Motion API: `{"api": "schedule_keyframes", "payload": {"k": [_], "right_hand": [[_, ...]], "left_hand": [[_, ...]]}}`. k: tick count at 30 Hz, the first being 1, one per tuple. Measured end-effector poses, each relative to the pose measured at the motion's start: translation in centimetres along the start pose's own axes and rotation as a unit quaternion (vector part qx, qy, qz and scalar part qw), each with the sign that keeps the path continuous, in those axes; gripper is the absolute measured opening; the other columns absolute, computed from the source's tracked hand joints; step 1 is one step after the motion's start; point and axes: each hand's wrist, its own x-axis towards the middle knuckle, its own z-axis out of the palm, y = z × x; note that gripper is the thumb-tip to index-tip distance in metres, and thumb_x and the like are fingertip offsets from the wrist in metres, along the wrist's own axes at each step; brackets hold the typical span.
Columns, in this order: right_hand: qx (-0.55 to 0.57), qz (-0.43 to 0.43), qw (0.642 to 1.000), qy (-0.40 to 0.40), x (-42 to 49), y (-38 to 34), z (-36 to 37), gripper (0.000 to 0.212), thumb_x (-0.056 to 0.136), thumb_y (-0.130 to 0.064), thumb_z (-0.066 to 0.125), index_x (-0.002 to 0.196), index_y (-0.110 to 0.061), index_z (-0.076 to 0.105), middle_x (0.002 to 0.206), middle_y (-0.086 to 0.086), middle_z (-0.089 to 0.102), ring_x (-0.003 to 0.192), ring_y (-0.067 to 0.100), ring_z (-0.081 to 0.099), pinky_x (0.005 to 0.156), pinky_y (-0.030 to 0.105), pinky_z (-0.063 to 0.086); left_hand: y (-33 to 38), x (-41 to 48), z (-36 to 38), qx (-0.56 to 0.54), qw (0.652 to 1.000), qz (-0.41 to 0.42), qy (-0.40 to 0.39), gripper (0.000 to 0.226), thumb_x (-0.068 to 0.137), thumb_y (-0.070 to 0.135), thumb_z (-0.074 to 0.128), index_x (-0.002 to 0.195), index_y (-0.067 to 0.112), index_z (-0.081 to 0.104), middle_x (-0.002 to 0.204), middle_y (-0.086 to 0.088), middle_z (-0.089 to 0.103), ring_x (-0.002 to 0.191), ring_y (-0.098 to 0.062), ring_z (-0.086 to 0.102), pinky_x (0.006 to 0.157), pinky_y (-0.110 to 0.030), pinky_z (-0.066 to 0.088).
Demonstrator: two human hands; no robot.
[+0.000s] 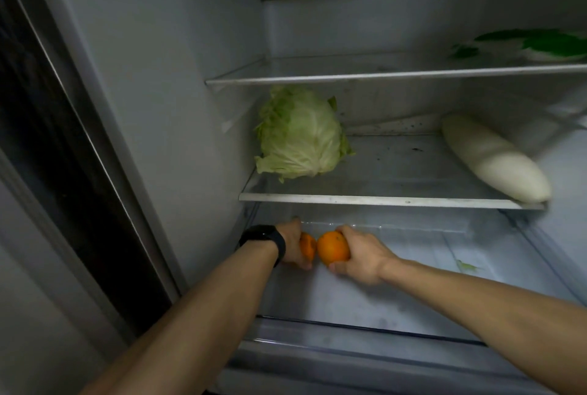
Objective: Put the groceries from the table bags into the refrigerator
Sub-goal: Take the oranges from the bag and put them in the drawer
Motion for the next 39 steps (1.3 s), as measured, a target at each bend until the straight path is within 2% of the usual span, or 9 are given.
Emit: {"api": "schedule_keyframes", "payload": {"k": [10,13,16,18,22,26,30,33,39], "right_hand": [[-0.009,0.035,0.997,-0.075,0.0,-0.9,-1.6,0.103,0.082,-0.048,0.074,0.157,-0.014,0.012,0.154,0.012,0.04,0.138,0.03,0.042,0.106,0.029,0.04],[-0.095,0.029,0.989,-0.109,-0.5,-1.3,-3.9,0.09,0.082,-0.051,0.072,0.152,-0.014,0.03,0.15,0.011,0.045,0.134,0.029,0.047,0.108,0.035,0.042],[-0.119,0.02,0.983,-0.135,-2.1,-1.5,-6.4,0.075,0.088,-0.053,0.066,0.148,-0.015,0.041,0.146,0.009,0.052,0.127,0.027,0.055,0.106,0.038,0.045],[-0.063,0.014,0.988,-0.14,-3.8,-1.9,-8.1,0.063,0.091,-0.052,0.063,0.143,-0.019,0.049,0.135,0.008,0.061,0.112,0.023,0.065,0.101,0.04,0.051],[0.056,-0.073,0.996,0.023,-9.3,-2.5,-11.0,0.042,0.093,-0.046,0.062,0.131,-0.026,0.062,0.128,-0.007,0.065,0.113,0.009,0.062,0.097,0.024,0.046],[0.247,-0.173,0.923,0.239,-17.3,-3.8,-9.7,0.02,0.094,-0.033,0.065,0.113,-0.035,0.071,0.107,-0.02,0.071,0.1,-0.006,0.063,0.085,0.017,0.047],[0.241,-0.233,0.865,0.374,-24.2,-5.2,-4.8,0.019,0.094,-0.026,0.064,0.111,-0.032,0.072,0.11,-0.021,0.069,0.108,0.001,0.061,0.09,0.02,0.046],[0.203,-0.281,0.85,0.398,-28.3,-7.0,-0.3,0.019,0.093,-0.025,0.063,0.109,-0.025,0.074,0.112,-0.015,0.069,0.109,0.005,0.06,0.098,0.017,0.041],[0.136,-0.361,0.875,0.291,-34.0,-13.0,8.3,0.025,0.093,-0.029,0.06,0.114,-0.022,0.073,0.116,-0.007,0.069,0.114,0.015,0.057,0.103,0.026,0.041]], "left_hand": [[0.2,-0.2,-0.5,0.039,0.999,-0.017,-0.031,0.108,0.079,0.05,0.077,0.156,0.014,0.011,0.151,-0.012,0.042,0.135,-0.03,0.045,0.107,-0.04,0.044],[0.0,-1.2,-2.1,0.046,0.999,-0.015,-0.016,0.087,0.08,0.049,0.076,0.148,0.011,0.036,0.142,-0.012,0.051,0.126,-0.028,0.053,0.101,-0.037,0.048],[0.4,-3.0,-3.5,0.086,0.996,0.001,-0.001,0.055,0.086,0.053,0.068,0.119,0.009,0.063,0.118,-0.011,0.066,0.098,-0.024,0.063,0.078,-0.031,0.052],[1.0,-4.6,-4.4,0.105,0.994,0.004,0.015,0.057,0.087,0.056,0.064,0.12,0.009,0.066,0.121,-0.009,0.067,0.102,-0.024,0.063,0.084,-0.032,0.053],[2.4,-10.6,-5.2,0.091,0.987,0.014,0.128,0.058,0.09,0.056,0.06,0.132,0.017,0.058,0.131,-0.006,0.061,0.117,-0.025,0.058,0.095,-0.035,0.05],[2.9,-19.1,-2.6,0.016,0.954,0.058,0.292,0.05,0.089,0.055,0.057,0.133,0.03,0.053,0.132,-0.003,0.061,0.119,-0.025,0.058,0.094,-0.04,0.05],[3.0,-28.1,3.0,-0.013,0.908,0.067,0.413,0.04,0.091,0.05,0.053,0.13,0.038,0.053,0.127,0.005,0.06,0.117,-0.02,0.056,0.089,-0.04,0.051],[2.4,-34.1,7.5,-0.002,0.892,0.038,0.45,0.037,0.09,0.043,0.054,0.127,0.038,0.055,0.127,0.01,0.059,0.115,-0.019,0.055,0.084,-0.039,0.053],[-3.2,-46.3,15.9,0.006,0.874,-0.089,0.478,0.033,0.091,0.039,0.055,0.124,0.036,0.059,0.123,0.012,0.062,0.109,-0.015,0.057,0.074,-0.033,0.054]]}}
